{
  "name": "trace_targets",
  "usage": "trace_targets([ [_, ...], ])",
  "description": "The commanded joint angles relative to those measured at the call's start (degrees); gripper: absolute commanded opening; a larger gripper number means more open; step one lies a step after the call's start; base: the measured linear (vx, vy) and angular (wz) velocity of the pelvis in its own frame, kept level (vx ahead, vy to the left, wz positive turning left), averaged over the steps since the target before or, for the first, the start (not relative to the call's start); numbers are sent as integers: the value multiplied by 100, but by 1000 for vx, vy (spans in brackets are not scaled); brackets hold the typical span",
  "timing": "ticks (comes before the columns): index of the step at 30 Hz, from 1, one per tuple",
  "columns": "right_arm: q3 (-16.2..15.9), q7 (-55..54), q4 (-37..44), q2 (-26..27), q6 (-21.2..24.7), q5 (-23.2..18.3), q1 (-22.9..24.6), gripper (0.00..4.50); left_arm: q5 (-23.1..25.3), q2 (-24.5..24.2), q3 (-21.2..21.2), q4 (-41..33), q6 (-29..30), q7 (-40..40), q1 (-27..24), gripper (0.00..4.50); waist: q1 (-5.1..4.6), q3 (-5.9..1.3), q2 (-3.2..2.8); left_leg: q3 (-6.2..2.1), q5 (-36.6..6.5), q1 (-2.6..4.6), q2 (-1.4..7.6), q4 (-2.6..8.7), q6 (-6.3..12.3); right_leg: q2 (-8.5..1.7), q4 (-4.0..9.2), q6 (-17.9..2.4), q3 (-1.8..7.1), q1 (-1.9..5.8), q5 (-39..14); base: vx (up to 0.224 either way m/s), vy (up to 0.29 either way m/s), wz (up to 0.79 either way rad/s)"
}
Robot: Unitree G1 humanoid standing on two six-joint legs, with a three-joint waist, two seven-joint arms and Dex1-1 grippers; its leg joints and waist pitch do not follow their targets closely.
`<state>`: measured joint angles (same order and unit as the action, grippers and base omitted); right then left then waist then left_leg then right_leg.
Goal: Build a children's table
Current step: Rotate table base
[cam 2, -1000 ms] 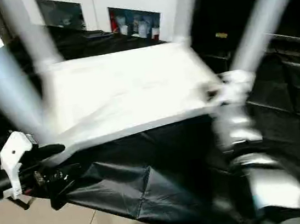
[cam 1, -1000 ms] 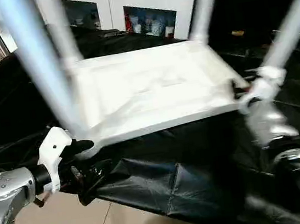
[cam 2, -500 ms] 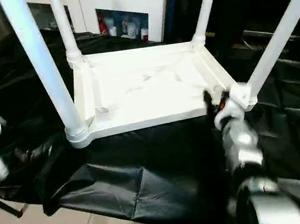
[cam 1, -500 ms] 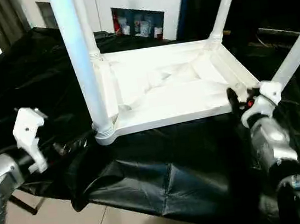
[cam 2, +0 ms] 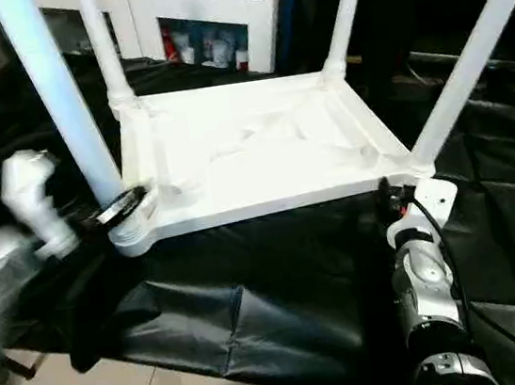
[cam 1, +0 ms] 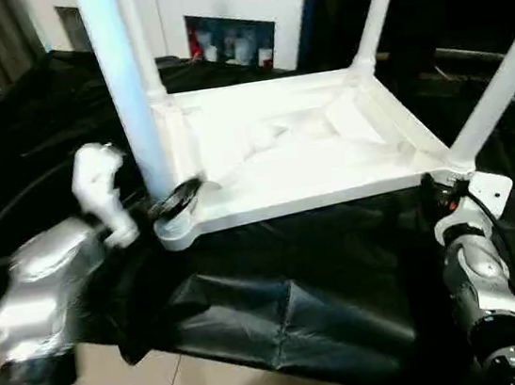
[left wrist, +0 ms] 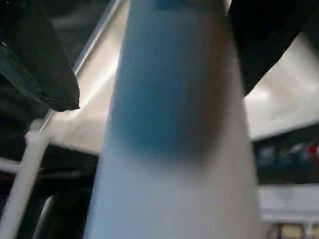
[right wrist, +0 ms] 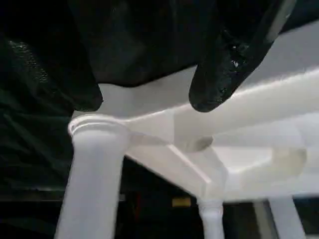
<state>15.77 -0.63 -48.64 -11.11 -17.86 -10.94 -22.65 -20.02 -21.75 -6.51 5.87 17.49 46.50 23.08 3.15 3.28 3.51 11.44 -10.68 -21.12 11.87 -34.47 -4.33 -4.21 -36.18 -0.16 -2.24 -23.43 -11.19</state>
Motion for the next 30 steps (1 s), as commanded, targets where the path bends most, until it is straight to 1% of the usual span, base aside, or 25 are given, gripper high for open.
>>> trace_targets([
  [1, -61, -87, -227, -114, 395, 141, -198, 329, -480, 139, 368, -374, 282, 542, 74, 439, 2, -401, -12, -33, -939, 52, 58, 377, -5, -249, 371, -935, 204, 262, -708, 0, 0, 0],
  [2, -75, -31, -355, -135, 499, 126, -303, 329, -703, 167, 494, -586, 513, 775, 47, 439, 13, -403, -22, -18, -894, 69, 65, 366, 31, -241, 361, -1008, 205, 244, -566, 0, 0, 0],
  [3, -76, -18, -366, -136, 522, 120, -318, 329, -741, 169, 517, -613, 545, 814, 45, 439, 10, -411, -18, -20, -849, 57, 68, 362, 49, -243, 336, -1045, 204, 261, -469, 0, 0, 0],
  [4, -135, 33, -507, -168, 600, 173, -442, 329, -997, 112, 661, -824, 836, 1082, -8, 439, 27, -402, -36, -2, -815, 72, 72, 353, 118, -230, 333, -1105, 206, 240, -301, 0, 0, 0],
  [6, -242, 172, -782, -214, 738, 246, -670, 329, -1321, 62, 826, -1049, 1207, 1378, -43, 439, 13, -409, -26, -12, -763, 51, 67, 361, 108, -234, 308, -1147, 194, 270, -277, 0, 0, 0],
  [7, -295, 198, -926, -232, 766, 301, -789, 329, -1455, 69, 876, -1123, 1353, 1468, -30, 439, 7, -408, -22, 4, -792, 69, 65, 350, 83, -224, 315, -1168, 193, 257, -308, 0, 0, 0],
  [8, -318, 195, -1007, -235, 781, 338, -869, 329, -1508, 97, 901, -1134, 1411, 1525, 1, 439, -9, -400, 5, 1, -776, 31, 56, 351, 89, -227, 326, -1146, 200, 293, -336, 0, 0, 0],
  [9, -340, 237, -1102, -231, 832, 359, -963, 329, -1545, 124, 950, -1154, 1453, 1583, 35, 439, -12, -398, -4, 3, -784, 39, 57, 347, 75, -233, 326, -1142, 203, 285, -360, 0, 0, 0],
  [10, -343, 244, -1119, -230, 841, 362, -980, 329, -1552, 129, 959, -1158, 1460, 1593, 40, 439, -31, -395, 27, 2, -796, 30, 56, 350, 82, -232, 335, -1127, 202, 289, -402, 0, 0, 0],
  [11, -393, 312, -1271, -217, 962, 415, -1153, 329, -1621, 174, 1065, -1177, 1538, 1697, 118, 439, -66, -392, 63, 2, -853, 27, 54, 343, 91, -233, 360, -1076, 204, 292, -570, 0, 0, 0],
  [12, -465, 397, -1382, -183, 1055, 464, -1296, 329, -1689, 229, 1174, -1198, 1625, 1786, 205, 439, -84, -398, 82, -1, -845, 24, 56, 342, 94, -239, 359, -1065, 203, 297, -655, 0, 0, 0],
  [13, -465, 397, -1382, -183, 1055, 464, -1296, 329, -1689, 229, 1174, -1198, 1625, 1786, 205, 439, -88, -395, 66, -6, -845, 23, 57, 340, 86, -243, 355, -1070, 203, 292, -701, 0, 0, 0],
  [14, -538, 490, -1440, -129, 1091, 505, -1392, 329, -1732, 301, 1273, -1206, 1677, 1848, 295, 439, -96, -386, 63, -6, -859, 29, 63, 343, 77, -245, 369, -1047, 203, 284, -770, 0, 0, 0],
  [15, -615, 571, -1508, -59, 1081, 549, -1488, 329, -1780, 389, 1379, -1209, 1741, 1883, 406, 439, -96, -396, 49, -13, -848, 36, 68, 340, 47, -251, 353, -1063, 198, 282, -771, 0, 0, 0],
  [16, -631, 589, -1523, -41, 1081, 556, -1509, 329, -1790, 411, 1402, -1206, 1756, 1890, 433, 439, -96, -396, 49, -13, -848, 36, 68, 340, 47, -251, 353, -1063, 198, 282, -771, 0, 0, 0],
  [17, -692, 653, -1602, 46, 1087, 593, -1601, 329, -1840, 512, 1491, -1172, 1826, 1908, 560, 439, -118, -387, 54, -22, -792, 13, 75, 351, 25, -252, 344, -1068, 194, 296, -681, 0, 0, 0],
  [19, -789, 729, -1647, 189, 1090, 657, -1677, 329, -1849, 709, 1621, -1084, 1851, 1915, 730, 439, -137, -395, 45, -20, -806, 23, 78, 343, 19, -252, 339, -1112, 199, 290, -591, 0, 0, 0],
  [20, -814, 757, -1661, 228, 1093, 672, -1698, 329, -1853, 755, 1658, -1065, 1861, 1931, 768, 439, -140, -393, 56, -16, -807, 24, 76, 341, 22, -251, 341, -1136, 200, 289, -567, 0, 0, 0],
  [21, -876, 798, -1666, 306, 1073, 716, -1724, 329, -1819, 866, 1745, -1006, 1848, 1933, 836, 439, -149, -399, 63, -19, -746, 9, 71, 336, 46, -251, 325, -1168, 205, 313, -427, 0, 0, 0],
  [23, -920, 845, -1668, 374, 1059, 734, -1739, 329, -1775, 983, 1836, -944, 1809, 1936, 880, 439, -155, -412, 57, -19, -675, 8, 71, 326, 103, -253, 309, -1210, 207, 327, -261, 0, 0, 0],
  [24, -930, 889, -1695, 417, 1048, 751, -1764, 329, -1734, 1049, 1897, -887, 1780, 1937, 915, 439, -155, -415, 51, -15, -632, 17, 73, 323, 148, -251, 306, -1254, 207, 320, -151, 0, 0, 0],
  [25, -971, 955, -1709, 496, 1027, 784, -1783, 329, -1578, 1202, 2014, -733, 1651, 1878, 991, 439, -156, -418, 47, -14, -603, 23, 72, 321, 193, -245, 302, -1299, 206, 320, -65, 0, 0, 0],
  [27, -997, 968, -1734, 533, 1020, 818, -1801, 329, -1499, 1289, 2063, -623, 1572, 1835, 1045, 439, -157, -414, 43, -13, -616, 29, 75, 324, 222, -245, 308, -1331, 205, 315, -51, 0, 0, 0],
  [28, -1018, 968, -1758, 568, 999, 845, -1815, 329, -1392, 1394, 2094, -480, 1465, 1748, 1114, 439, -156, -413, 50, -17, -646, 24, 79, 326, 229, -251, 314, -1347, 204, 326, -77, 0, 0, 0],
  [30, -1014, 986, -1808, 622, 959, 848, -1843, 329, -1286, 1531, 2123, -282, 1360, 1687, 1223, 439, -157, -410, 46, -18, -730, 35, 85, 329, 218, -253, 326, -1353, 205, 322, -158, 0, 0, 0],
])
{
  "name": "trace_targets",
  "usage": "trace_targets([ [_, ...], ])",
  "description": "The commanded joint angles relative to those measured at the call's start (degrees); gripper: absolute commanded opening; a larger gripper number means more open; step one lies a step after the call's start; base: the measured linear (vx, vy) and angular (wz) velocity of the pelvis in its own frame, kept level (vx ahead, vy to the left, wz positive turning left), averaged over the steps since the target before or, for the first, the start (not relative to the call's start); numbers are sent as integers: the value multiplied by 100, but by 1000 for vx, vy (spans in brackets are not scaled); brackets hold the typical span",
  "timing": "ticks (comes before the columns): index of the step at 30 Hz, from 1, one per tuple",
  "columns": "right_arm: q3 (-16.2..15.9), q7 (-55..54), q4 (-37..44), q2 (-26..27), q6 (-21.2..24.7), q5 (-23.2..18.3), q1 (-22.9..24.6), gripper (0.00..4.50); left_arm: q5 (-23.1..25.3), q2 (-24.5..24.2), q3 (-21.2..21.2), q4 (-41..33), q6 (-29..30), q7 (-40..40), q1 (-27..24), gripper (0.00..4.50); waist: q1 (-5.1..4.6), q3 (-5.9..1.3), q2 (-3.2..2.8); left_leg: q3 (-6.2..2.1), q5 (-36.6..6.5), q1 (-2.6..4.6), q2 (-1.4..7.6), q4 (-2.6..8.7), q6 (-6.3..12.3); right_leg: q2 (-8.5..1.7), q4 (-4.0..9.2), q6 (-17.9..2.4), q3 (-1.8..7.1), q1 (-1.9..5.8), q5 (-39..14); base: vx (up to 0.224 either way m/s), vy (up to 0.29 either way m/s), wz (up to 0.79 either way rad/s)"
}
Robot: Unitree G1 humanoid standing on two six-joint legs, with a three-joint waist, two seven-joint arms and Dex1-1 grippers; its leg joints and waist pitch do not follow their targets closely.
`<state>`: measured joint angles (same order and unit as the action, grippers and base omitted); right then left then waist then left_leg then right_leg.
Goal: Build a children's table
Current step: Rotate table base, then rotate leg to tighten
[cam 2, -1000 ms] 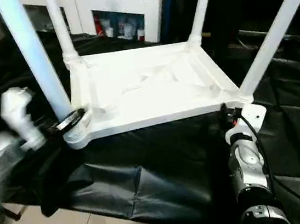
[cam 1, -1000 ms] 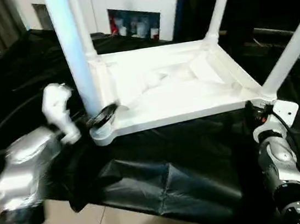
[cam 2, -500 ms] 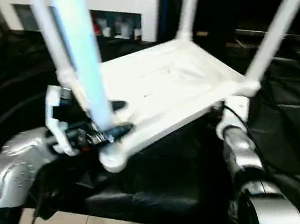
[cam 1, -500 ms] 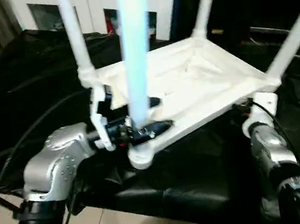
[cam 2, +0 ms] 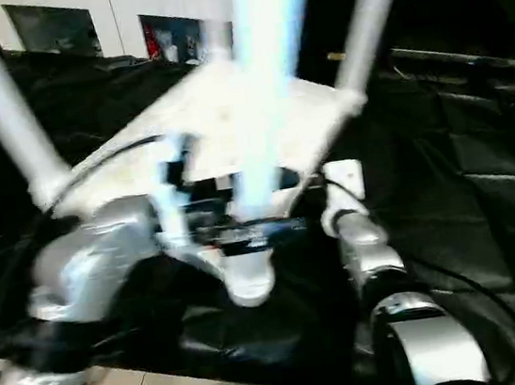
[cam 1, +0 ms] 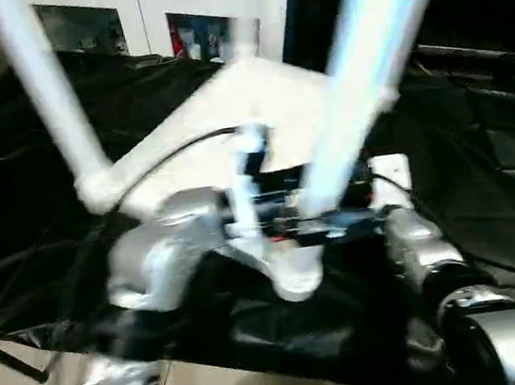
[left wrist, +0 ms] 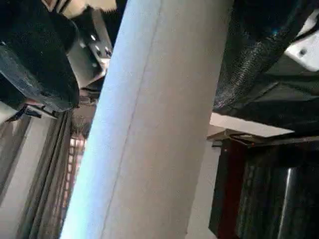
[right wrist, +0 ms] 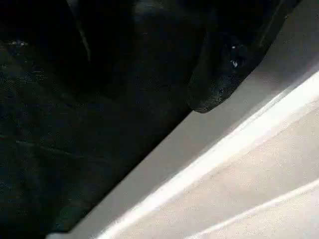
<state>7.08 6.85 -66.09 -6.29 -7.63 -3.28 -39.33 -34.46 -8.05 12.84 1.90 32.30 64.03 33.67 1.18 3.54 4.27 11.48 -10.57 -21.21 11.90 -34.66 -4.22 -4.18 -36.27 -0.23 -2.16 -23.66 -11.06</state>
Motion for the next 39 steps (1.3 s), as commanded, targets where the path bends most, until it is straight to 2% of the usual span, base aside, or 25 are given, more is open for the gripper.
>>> trace_targets([
  [1, -137, 260, -66, 160, -82, 67, -178, 329, 181, 197, 197, 162, -145, -77, 191, 439, 41, -434, -25, -14, -775, 49, 77, 344, 211, -254, 345, -1340, 200, 341, -208, 0, 0, 0],
  [3, -144, 360, -55, 219, -116, 50, -170, 329, 322, 316, 259, 336, -266, -167, 283, 439, 43, -432, -48, -22, -796, 39, 79, 347, 205, -262, 350, -1342, 202, 355, -230, 0, 0, 0],
  [7, -150, 562, -8, 261, -115, 28, -129, 329, 452, 442, 296, 518, -447, -260, 340, 439, 43, -437, -37, -32, -805, 36, 88, 346, 247, -269, 346, -1383, 197, 365, -201, 0, 0, 0],
  [8, -136, 694, 8, 277, -121, -24, -116, 329, 490, 476, 304, 566, -499, -296, 346, 439, 44, -439, -60, -35, -797, 41, 89, 346, 249, -271, 342, -1396, 197, 364, -189, 0, 0, 0],
  [11, -107, 1083, 56, 350, -68, -161, -84, 329, 573, 588, 313, 687, -625, -384, 358, 439, 42, -444, -50, -38, -803, 40, 95, 344, 308, -271, 344, -1466, 194, 369, -116, 0, 0, 0],
  [13, -190, 1446, 103, 414, -24, -166, -47, 329, 649, 667, 317, 783, -710, -455, 379, 439, 40, -450, -50, -37, -772, 40, 100, 338, 355, -274, 336, -1512, 195, 372, -49, 0, 0, 0],
  [14, -315, 1599, 121, 452, -71, -65, -9, 329, 737, 736, 326, 882, -813, -517, 405, 439, 36, -450, -29, -39, -726, 30, 101, 338, 397, -273, 337, -1543, 191, 377, 4, 0, 0, 0],
  [20, -251, 1250, 39, 360, -216, 11, -64, 329, 1030, 758, 272, 1192, -1146, -772, 508, 439, 38, -445, -41, -41, -778, 55, 114, 343, 409, -290, 354, -1607, 191, 356, -112, 0, 0, 0],
  [26, -68, 986, -8, 81, -350, -18, -146, 329, 1580, 606, 187, 1732, -1696, -1191, 682, 439, 100, -435, -55, -39, -915, 84, 114, 356, 322, -287, 382, -1486, 194, 339, -329, 0, 0, 0],
  [27, 18, 981, 21, -59, -355, -65, -147, 329, 1907, 439, 250, 1963, -1936, -1317, 733, 439, 109, -435, -54, -41, -921, 89, 120, 358, 317, -293, 379, -1488, 192, 337, -335, 0, 0, 0],
  [31, 205, 1093, 157, -472, -390, -176, -57, 329, 2229, 108, 201, 2324, -2185, -1484, 753, 439, 140, -404, -46, -46, -1162, 97, 102, 373, 200, -291, 439, -1304, 185, 326, -830, 0, 0, 0],
  [32, 205, 1098, 161, -479, -391, -176, -54, 329, 2232, 103, 201, 2328, -2188, -1486, 753, 439, 140, -415, -34, -49, -1164, 84, 94, 372, 157, -290, 437, -1254, 185, 337, -911, 0, 0, 0],
  [33, 211, 1326, 336, -715, -413, -189, 79, 329, 2372, -111, 216, 2441, -2259, -1501, 694, 439, 142, -416, -54, -54, -1169, 83, 93, 373, 146, -290, 440, -1237, 184, 336, -929, 0, 0, 0],
  [34, 209, 1357, 359, -743, -415, -189, 98, 329, 2391, -138, 222, 2449, -2265, -1499, 683, 439, 143, -412, -33, -54, -1180, 72, 90, 372, 148, -282, 458, -1177, 181, 337, -967, 0, 0, 0],
  [35, 198, 1694, 550, -925, -395, -227, 237, 329, 2488, -285, 252, 2503, -2353, -1443, 596, 439, 140, -420, -25, -57, -1149, 65, 86, 369, 166, -280, 452, -1173, 179, 341, -955, 0, 0, 0],
  [38, 155, 1904, 673, -1035, -383, -216, 327, 329, 2515, -353, 279, 2503, -2384, -1353, 536, 439, 139, -428, -24, -66, -1108, 40, 85, 364, 194, -298, 453, -1205, 173, 348, -1002, 0, 0, 0],
  [39, 41, 2361, 915, -1215, -340, -218, 508, 329, 2561, -454, 347, 2497, -2470, -1175, 424, 439, 144, -422, -41, -64, -1146, 57, 99, 367, 231, -293, 469, -1265, 171, 325, -989, 0, 0, 0],
])
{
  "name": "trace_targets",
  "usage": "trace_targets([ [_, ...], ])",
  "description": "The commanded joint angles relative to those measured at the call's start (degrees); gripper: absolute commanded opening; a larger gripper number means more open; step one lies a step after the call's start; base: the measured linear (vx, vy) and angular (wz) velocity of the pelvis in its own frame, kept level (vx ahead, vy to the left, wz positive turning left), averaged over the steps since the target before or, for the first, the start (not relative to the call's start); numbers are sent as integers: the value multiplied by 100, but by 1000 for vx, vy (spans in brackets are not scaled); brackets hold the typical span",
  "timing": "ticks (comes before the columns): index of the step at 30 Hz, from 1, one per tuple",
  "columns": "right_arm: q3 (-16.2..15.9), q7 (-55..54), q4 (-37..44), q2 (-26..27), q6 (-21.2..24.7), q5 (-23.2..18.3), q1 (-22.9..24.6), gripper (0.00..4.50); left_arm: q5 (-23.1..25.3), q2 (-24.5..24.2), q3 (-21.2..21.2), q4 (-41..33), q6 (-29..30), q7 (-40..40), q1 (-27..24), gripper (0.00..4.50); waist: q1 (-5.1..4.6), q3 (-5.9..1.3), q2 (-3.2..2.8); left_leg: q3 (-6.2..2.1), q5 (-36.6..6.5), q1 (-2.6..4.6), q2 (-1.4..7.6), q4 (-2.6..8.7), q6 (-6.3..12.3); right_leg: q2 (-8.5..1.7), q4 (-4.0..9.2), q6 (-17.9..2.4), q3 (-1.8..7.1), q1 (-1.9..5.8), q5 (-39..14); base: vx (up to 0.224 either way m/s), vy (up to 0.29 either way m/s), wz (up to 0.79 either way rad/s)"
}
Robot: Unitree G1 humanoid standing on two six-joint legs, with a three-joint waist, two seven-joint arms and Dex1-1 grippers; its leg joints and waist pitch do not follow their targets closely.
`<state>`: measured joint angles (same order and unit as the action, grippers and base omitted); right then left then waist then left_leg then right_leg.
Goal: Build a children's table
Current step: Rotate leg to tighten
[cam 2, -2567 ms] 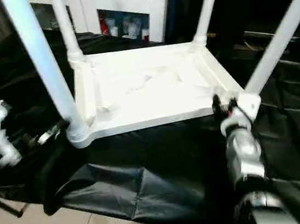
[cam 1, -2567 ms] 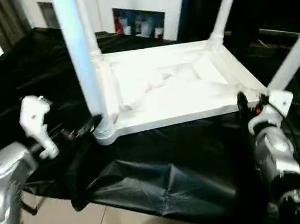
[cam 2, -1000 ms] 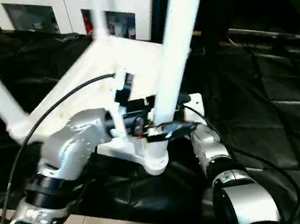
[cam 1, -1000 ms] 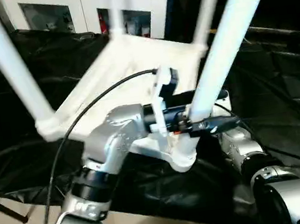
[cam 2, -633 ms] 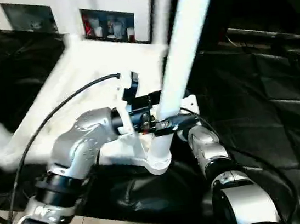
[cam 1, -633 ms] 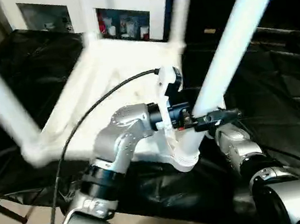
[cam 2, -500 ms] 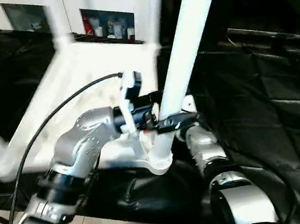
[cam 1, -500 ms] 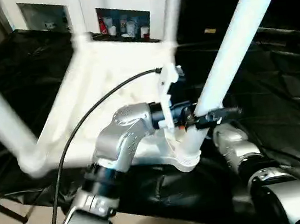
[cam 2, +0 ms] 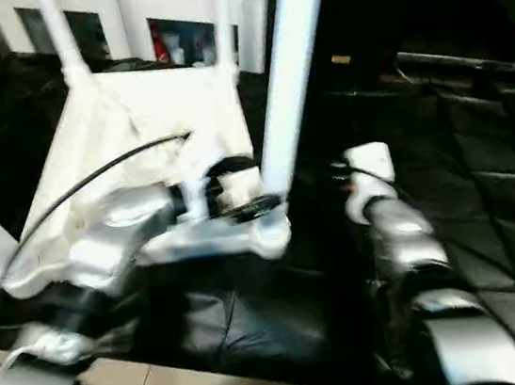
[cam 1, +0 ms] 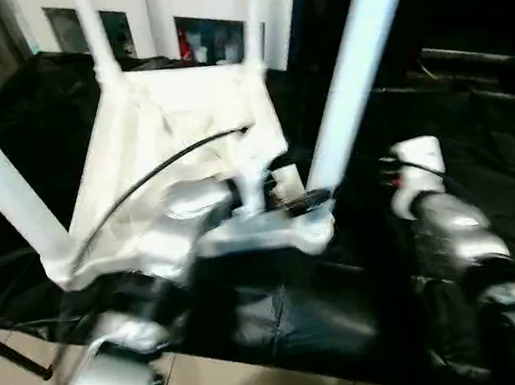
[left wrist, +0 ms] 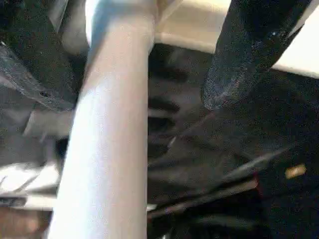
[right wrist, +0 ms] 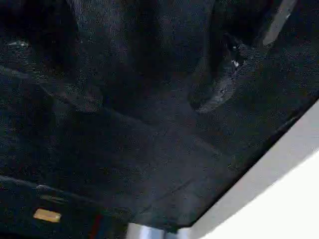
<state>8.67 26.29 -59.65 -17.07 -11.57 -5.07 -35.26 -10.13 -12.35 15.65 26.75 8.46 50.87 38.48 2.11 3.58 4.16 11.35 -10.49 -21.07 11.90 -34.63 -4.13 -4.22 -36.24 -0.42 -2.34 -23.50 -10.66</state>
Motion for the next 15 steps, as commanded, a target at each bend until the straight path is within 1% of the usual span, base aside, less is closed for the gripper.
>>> trace_targets([
  [1, -145, 518, 323, -177, 62, -40, 140, 329, 139, -44, 82, 17, -112, 183, -79, 439, 64, -430, -32, -49, -1149, 52, 107, 360, 242, -292, 461, -1265, 192, 303, -980, 0, 0, 0],
  [2, -225, 817, 510, -288, 96, -48, 264, 329, 148, -132, 164, -8, -137, 395, -152, 439, 77, -429, -39, -53, -1085, 46, 114, 365, 292, -292, 445, -1327, 192, 310, -853, 0, 0, 0],
  [3, -225, 817, 510, -288, 96, -48, 264, 329, 148, -132, 164, -8, -137, 395, -152, 439, 89, -430, -41, -50, -1073, 48, 121, 366, 308, -295, 445, -1349, 192, 305, -810, 0, 0, 0],
  [4, -331, 1248, 796, -433, 173, -84, 439, 329, 186, -248, 281, -4, -165, 617, -219, 425, 78, -428, -59, -51, -1093, 39, 110, 370, 328, -281, 444, -1398, 189, 315, -740, 0, 0, 0],
  [5, -536, 1976, 1423, -718, 354, -167, 794, 329, 415, -475, 532, 135, -312, 871, -259, 414, 122, -423, -75, -56, -1127, 60, 133, 376, 373, -280, 451, -1362, 194, 316, -675, 0, 0, 0],
  [6, -536, 1976, 1423, -718, 354, -167, 794, 329, 415, -475, 532, 135, -312, 871, -259, 414, 125, -417, -64, -62, -1107, 53, 132, 381, 409, -271, 448, -1338, 195, 328, -622, 0, 0, 0],
  [7, -670, 2472, 1929, -916, 519, -276, 1062, 329, 689, -593, 654, 400, -430, 814, -182, 414, 145, -419, -135, -62, -1104, 65, 122, 384, 434, -271, 439, -1351, 201, 320, -554, 0, 0, 0],
  [8, -732, 2676, 2149, -1015, 543, -317, 1185, 329, 771, -619, 657, 558, -450, 763, -112, 402, 147, -419, -95, -57, -1130, 71, 123, 376, 459, -263, 450, -1322, 200, 327, -519, 0, 0, 0],
  [9, -772, 2837, 2323, -1091, 570, -346, 1282, 329, 815, -638, 648, 669, -456, 749, -59, 382, 157, -423, -88, -61, -1107, 64, 126, 380, 454, -279, 442, -1328, 199, 338, -512, 0, 0, 0],
  [10, -777, 2858, 2346, -1103, 571, -349, 1296, 329, 818, -639, 646, 677, -457, 750, -56, 374, 165, -420, -106, -63, -1111, 58, 126, 383, 428, -299, 454, -1340, 199, 332, -589, 0, 0, 0],
  [11, -838, 3143, 2640, -1269, 605, -393, 1464, 329, 848, -692, 633, 778, -397, 832, 7, 374, 167, -418, -147, -66, -1168, 75, 132, 386, 399, -309, 461, -1373, 199, 317, -660, 0, 0, 0],
  [12, -853, 3224, 2714, -1320, 625, -406, 1506, 329, 850, -723, 637, 797, -348, 889, 26, 365, 176, -414, -115, -65, -1249, 84, 137, 387, 366, -306, 477, -1389, 198, 320, -766, 0, 0, 0],
  [13, -864, 3327, 2775, -1377, 669, -438, 1542, 329, 863, -757, 647, 817, -318, 936, 44, 352, 172, -407, -106, -72, -1273, 65, 138, 394, 342, -321, 474, -1415, 195, 321, -848, 0, 0, 0],
  [14, -868, 3479, 2901, -1472, 757, -490, 1594, 329, 897, -779, 643, 919, -345, 919, 94, 352, 177, -398, -125, -69, -1335, 80, 137, 397, 317, -322, 495, -1413, 196, 304, -1001, 0, 0, 0],
  [15, -869, 3580, 2991, -1536, 818, -527, 1630, 329, 921, -788, 638, 991, -377, 894, 127, 338, 170, -390, -115, -67, -1367, 70, 130, 399, 316, -310, 509, -1387, 195, 311, -1068, 0, 0, 0],
])
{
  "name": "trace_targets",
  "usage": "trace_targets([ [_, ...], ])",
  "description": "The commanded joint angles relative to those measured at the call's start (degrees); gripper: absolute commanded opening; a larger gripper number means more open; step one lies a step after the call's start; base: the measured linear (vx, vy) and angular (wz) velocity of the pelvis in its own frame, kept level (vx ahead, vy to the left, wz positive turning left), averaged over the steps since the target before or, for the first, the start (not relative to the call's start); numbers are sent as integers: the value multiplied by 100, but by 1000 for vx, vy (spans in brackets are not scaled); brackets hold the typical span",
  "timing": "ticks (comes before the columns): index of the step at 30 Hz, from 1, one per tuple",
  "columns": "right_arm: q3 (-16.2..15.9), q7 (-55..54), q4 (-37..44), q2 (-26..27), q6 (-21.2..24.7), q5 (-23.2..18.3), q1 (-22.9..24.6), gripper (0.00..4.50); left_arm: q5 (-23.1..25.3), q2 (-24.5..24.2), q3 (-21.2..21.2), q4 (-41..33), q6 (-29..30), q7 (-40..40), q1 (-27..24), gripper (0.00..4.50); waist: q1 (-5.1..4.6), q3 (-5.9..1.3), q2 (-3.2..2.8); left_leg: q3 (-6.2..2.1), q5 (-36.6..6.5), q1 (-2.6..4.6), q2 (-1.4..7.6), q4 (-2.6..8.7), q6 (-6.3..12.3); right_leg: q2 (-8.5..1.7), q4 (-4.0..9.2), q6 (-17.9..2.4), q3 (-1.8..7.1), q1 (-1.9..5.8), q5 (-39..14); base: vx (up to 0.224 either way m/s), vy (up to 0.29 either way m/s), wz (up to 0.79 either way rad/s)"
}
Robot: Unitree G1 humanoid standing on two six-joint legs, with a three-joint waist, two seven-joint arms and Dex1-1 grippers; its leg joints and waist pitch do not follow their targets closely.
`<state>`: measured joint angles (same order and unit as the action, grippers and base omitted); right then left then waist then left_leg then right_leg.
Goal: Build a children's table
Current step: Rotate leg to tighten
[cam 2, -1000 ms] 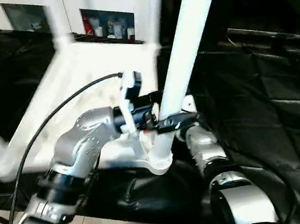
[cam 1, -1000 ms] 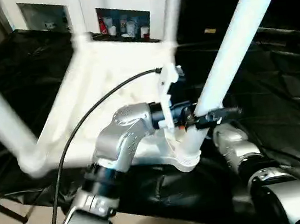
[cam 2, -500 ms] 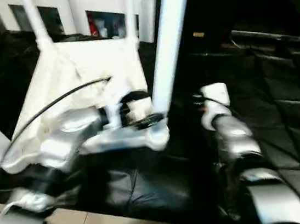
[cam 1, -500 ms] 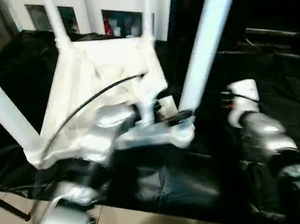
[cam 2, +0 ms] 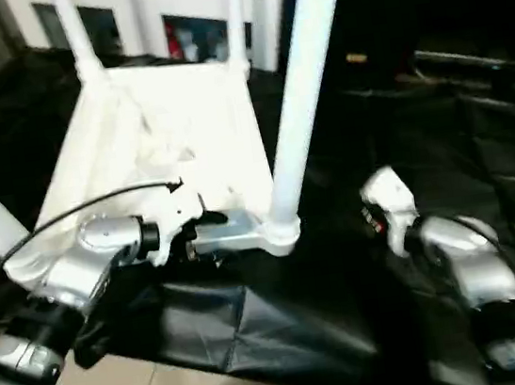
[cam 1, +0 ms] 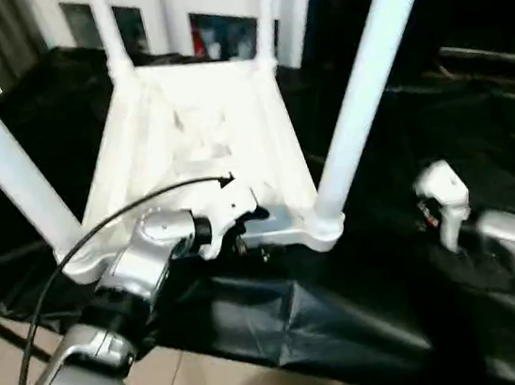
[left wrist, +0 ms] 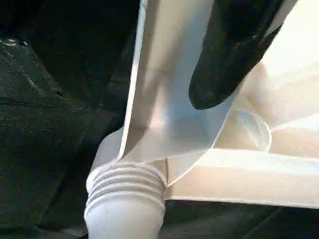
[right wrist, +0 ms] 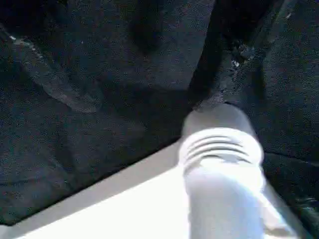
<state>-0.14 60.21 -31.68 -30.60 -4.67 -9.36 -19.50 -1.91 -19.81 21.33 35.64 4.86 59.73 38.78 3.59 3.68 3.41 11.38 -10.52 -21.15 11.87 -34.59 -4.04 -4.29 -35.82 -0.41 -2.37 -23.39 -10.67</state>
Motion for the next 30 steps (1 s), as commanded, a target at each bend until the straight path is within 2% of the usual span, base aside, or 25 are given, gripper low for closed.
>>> trace_targets([
  [1, 11, 289, 326, -248, 238, -152, 101, 329, 118, -49, 68, 183, -60, -4, 133, 330, 30, -399, -34, -77, -1394, 82, 133, 394, 296, -308, 471, -1350, 198, 302, -1151, 0, 0, 0],
  [2, 8, 376, 439, -301, 338, -202, 135, 329, 132, -44, 65, 265, -109, -8, 172, 325, 35, -393, -14, -76, -1396, 77, 121, 392, 316, -302, 488, -1279, 198, 312, -1248, 0, 0, 0],
  [4, -30, 518, 674, -384, 505, -277, 208, 329, 132, 9, 25, 453, -215, 38, 257, 317, 44, -407, -14, -84, -1321, 67, 124, 388, 324, -318, 483, -1243, 197, 314, -1278, 0, 0, 0],
  [5, -59, 605, 790, -417, 594, -308, 240, 329, 118, 66, -6, 602, -324, 133, 327, 295, 35, -412, 17, -82, -1267, 54, 126, 383, 338, -321, 478, -1251, 195, 312, -1235, 0, 0, 0],
  [9, -119, 698, 973, -453, 767, -341, 279, 329, 116, 149, 17, 934, -353, 488, 534, 283, 58, -424, 4, -83, -1150, 60, 130, 375, 388, -334, 466, -1295, 193, 307, -1104, 0, 0, 0],
  [11, -129, 699, 1044, -448, 817, -350, 308, 329, 114, 163, 21, 1008, -303, 570, 609, 261, 58, -421, 2, -82, -1129, 60, 134, 375, 394, -335, 455, -1365, 189, 301, -999, 0, 0, 0],
  [12, -132, 708, 1066, -452, 835, -355, 317, 329, 115, 172, 22, 1035, -288, 590, 633, 252, 59, -418, -30, -80, -1141, 62, 133, 377, 390, -332, 461, -1398, 192, 305, -952, 0, 0, 0],
  [13, -139, 702, 1112, -459, 866, -360, 341, 329, 140, 186, 33, 1091, -285, 595, 678, 246, 64, -418, -36, -84, -1144, 61, 135, 379, 385, -334, 453, -1410, 190, 309, -932, 0, 0, 0],
  [16, -158, 677, 1233, -478, 947, -365, 403, 329, 235, 207, 87, 1235, -252, 602, 763, 212, 87, -417, -26, -80, -1164, 68, 136, 380, 388, -333, 456, -1414, 188, 310, -915, 0, 0, 0],
  [18, -167, 702, 1320, -480, 1017, -363, 434, 329, 303, 230, 101, 1365, -269, 616, 819, 204, 95, -418, -82, -86, -1194, 74, 134, 382, 357, -332, 459, -1417, 189, 315, -913, 0, 0, 0],
  [21, -198, 745, 1454, -484, 1119, -383, 473, 329, 415, 251, 139, 1564, -262, 697, 903, 179, 111, -417, -66, -85, -1223, 80, 124, 386, 358, -324, 482, -1347, 189, 318, -1028, 0, 0, 0],
  [30, -260, 711, 1554, -460, 1181, -391, 478, 329, 489, 267, 131, 1685, -229, 810, 933, 113, 160, -423, -74, -89, -1182, 77, 140, 391, 323, -345, 461, -1408, 190, 321, -916, 0, 0, 0],
])
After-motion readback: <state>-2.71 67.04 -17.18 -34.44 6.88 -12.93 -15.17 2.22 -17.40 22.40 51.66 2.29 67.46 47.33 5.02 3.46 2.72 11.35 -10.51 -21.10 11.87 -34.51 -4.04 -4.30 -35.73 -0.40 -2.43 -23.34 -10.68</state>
